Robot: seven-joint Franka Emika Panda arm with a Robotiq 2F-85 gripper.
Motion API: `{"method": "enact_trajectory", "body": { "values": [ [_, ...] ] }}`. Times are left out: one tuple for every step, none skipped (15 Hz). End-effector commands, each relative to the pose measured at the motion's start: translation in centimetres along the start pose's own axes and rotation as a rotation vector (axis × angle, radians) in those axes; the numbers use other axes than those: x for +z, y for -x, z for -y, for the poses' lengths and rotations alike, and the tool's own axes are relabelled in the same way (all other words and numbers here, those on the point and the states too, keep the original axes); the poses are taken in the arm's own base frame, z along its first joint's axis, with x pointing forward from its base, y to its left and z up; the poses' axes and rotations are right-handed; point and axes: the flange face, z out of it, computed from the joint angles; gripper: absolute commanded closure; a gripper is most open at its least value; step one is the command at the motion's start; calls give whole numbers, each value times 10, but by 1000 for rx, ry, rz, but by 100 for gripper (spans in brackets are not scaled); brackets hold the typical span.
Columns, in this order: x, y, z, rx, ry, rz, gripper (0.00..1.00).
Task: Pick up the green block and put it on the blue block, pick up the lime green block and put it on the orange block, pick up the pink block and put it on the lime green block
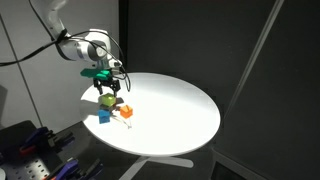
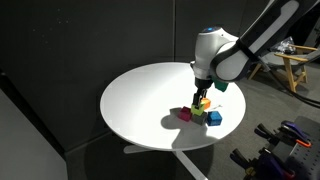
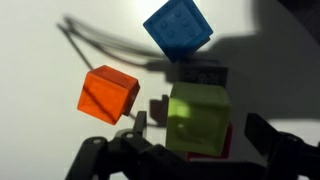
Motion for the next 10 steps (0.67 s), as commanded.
{"method": "enact_trajectory", "body": {
  "values": [
    [3, -10, 0, -20, 20, -4, 0],
    [5, -11, 0, -21, 21, -2, 0],
    [7, -11, 0, -23, 21, 0, 0],
    [9, -12, -1, -23, 21, 3, 0],
    [10, -13, -2, -23, 21, 4, 0],
    [11, -13, -2, -22, 22, 5, 0],
    [12, -13, -3, -20, 23, 5, 25],
    [13, -14, -4, -20, 26, 6, 26],
    [13, -14, -4, -21, 28, 7, 34],
    [13, -13, -4, -26, 33, 12, 42]
  ]
}}
